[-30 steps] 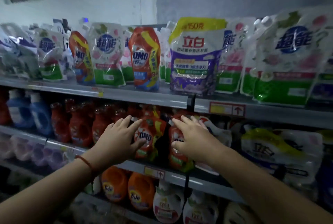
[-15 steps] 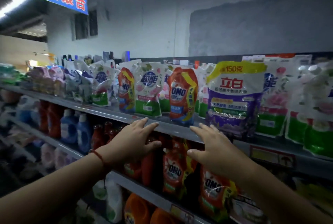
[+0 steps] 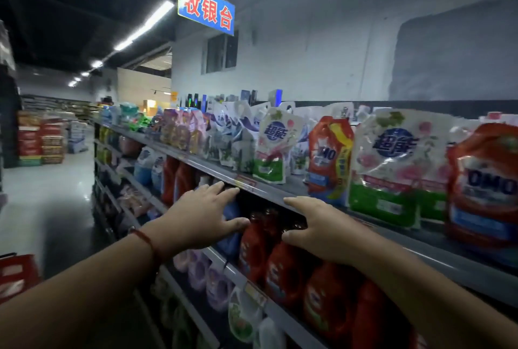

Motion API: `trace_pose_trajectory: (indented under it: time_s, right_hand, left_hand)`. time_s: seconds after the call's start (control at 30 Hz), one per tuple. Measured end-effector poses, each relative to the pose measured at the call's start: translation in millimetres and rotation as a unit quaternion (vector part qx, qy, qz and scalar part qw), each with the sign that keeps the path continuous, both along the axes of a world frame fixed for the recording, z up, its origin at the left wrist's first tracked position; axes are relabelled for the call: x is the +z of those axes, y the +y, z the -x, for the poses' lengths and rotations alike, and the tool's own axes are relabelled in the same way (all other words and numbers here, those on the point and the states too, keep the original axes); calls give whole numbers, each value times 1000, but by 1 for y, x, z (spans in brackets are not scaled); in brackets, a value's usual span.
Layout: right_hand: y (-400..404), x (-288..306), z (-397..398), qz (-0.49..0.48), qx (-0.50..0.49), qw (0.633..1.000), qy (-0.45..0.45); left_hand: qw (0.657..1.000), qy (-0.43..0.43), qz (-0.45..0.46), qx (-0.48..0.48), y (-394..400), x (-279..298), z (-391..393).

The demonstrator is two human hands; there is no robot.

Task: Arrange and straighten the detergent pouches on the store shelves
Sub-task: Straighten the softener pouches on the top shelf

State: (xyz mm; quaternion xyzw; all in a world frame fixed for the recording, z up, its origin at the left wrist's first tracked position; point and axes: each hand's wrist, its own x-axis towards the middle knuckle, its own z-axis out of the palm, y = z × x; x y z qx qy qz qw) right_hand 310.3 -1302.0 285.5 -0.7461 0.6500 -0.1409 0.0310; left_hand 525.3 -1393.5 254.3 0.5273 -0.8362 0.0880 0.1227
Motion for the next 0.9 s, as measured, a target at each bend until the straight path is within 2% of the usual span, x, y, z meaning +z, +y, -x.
trace_pose_trajectory:
  time_s: [0.23, 0.57, 0.9]
  right_hand:
    - [-129, -5, -78, 30, 41, 998, -21]
    - [-293, -11, -130, 38, 81, 992, -85]
    - [-500, -16, -168, 32, 130, 990, -52]
  left_hand:
    - [998, -14, -2, 60, -105, 6, -88]
    - [995, 3, -14, 96, -233, -9, -135]
    - [985, -30, 4, 168, -406, 13, -168]
